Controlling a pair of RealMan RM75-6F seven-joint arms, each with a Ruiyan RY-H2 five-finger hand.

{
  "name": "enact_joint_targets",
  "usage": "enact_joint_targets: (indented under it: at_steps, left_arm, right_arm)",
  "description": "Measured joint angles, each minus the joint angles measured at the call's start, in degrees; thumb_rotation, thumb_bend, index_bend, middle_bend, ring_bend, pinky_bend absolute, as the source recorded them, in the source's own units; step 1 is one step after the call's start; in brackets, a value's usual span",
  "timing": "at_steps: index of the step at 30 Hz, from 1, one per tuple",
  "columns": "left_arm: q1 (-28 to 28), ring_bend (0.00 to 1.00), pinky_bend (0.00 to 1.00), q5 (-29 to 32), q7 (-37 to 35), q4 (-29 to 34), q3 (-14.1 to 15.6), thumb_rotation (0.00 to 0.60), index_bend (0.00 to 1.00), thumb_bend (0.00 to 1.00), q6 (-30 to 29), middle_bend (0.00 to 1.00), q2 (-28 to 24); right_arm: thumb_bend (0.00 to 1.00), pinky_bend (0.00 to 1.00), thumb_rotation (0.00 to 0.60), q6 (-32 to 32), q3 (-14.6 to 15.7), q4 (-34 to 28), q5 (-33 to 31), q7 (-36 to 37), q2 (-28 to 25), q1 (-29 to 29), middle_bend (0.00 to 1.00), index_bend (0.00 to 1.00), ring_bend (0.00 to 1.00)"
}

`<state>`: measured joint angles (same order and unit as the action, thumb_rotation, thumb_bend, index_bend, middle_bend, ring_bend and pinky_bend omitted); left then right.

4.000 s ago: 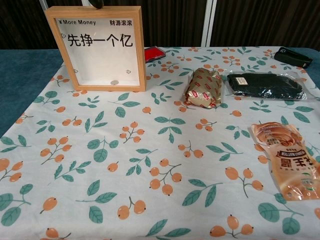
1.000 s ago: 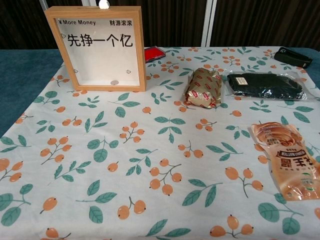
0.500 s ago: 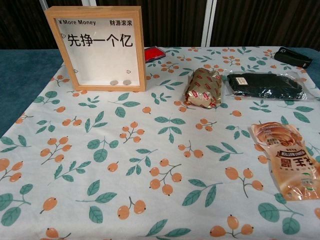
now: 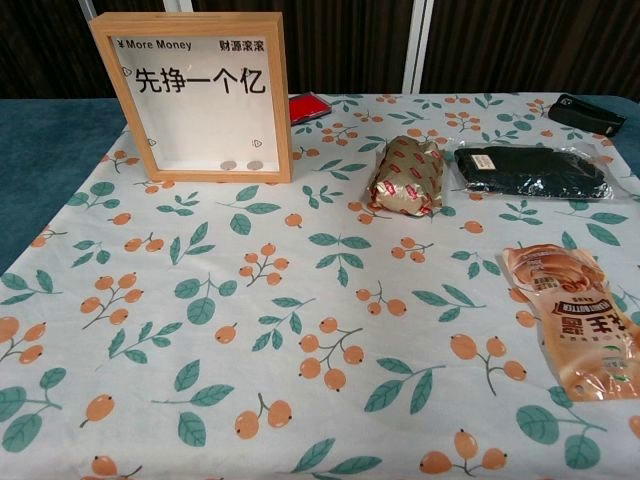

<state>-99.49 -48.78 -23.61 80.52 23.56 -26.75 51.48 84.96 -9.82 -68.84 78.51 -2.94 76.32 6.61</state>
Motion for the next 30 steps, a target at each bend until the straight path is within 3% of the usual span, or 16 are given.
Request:
enact_joint_targets:
  at_steps: [8, 12, 16, 19, 24, 30]
  left_arm:
    - [12.81, 0.00, 0.00, 3.07, 11.70, 21.14, 3.19, 0.600, 0.19, 0.38, -32.71, 0.00, -8.41]
    - [25.65, 0.00, 0.00, 0.18, 16.84, 26.67, 4.49, 0.600, 0.19, 0.38, -49.58, 0.00, -9.10]
    - [38.82, 0.00, 0.00, -4.14, 20.49, 28.27, 5.10, 0.600, 0.19, 0.38, -62.29, 0.00, -7.54]
    - [47.88, 0.00, 0.00, -7.18, 22.41, 27.99, 5.18, 0.600, 0.19, 0.38, -68.28, 0.00, -4.98]
    - [59.62, 0.00, 0.00, -11.91, 24.95, 24.58, 4.57, 0.600, 0.18, 0.38, -72.86, 0.00, 1.64]
    - [67.67, 0.00, 0.00, -13.54, 26.34, 17.26, 1.49, 0.600, 0.17, 0.38, -73.71, 0.00, 8.59]
  right_arm:
    - [0.30, 0.00, 0.600, -0.83, 2.10, -1.07, 4.11, 3.42, -2.21, 0.50, 0.00, 0.00, 0.00]
    - [0.30, 0.00, 0.600, -0.24, 3.77, -2.71, 7.85, 4.71, -3.80, 0.77, 0.00, 0.00, 0.00]
    - [0.30, 0.00, 0.600, 0.64, 5.11, -4.92, 10.26, 4.75, -4.92, 0.82, 0.00, 0.00, 0.00]
    - [0.30, 0.00, 0.600, 1.05, 5.91, -6.74, 11.60, 4.30, -5.87, 0.81, 0.00, 0.00, 0.00]
    - [0.30, 0.00, 0.600, 2.19, 6.83, -9.53, 13.45, 3.88, -7.53, 0.58, 0.00, 0.00, 0.00]
    - [0.30, 0.00, 0.600, 3.98, 7.02, -12.34, 14.35, 2.72, -8.78, 0.02, 0.00, 0.00, 0.00]
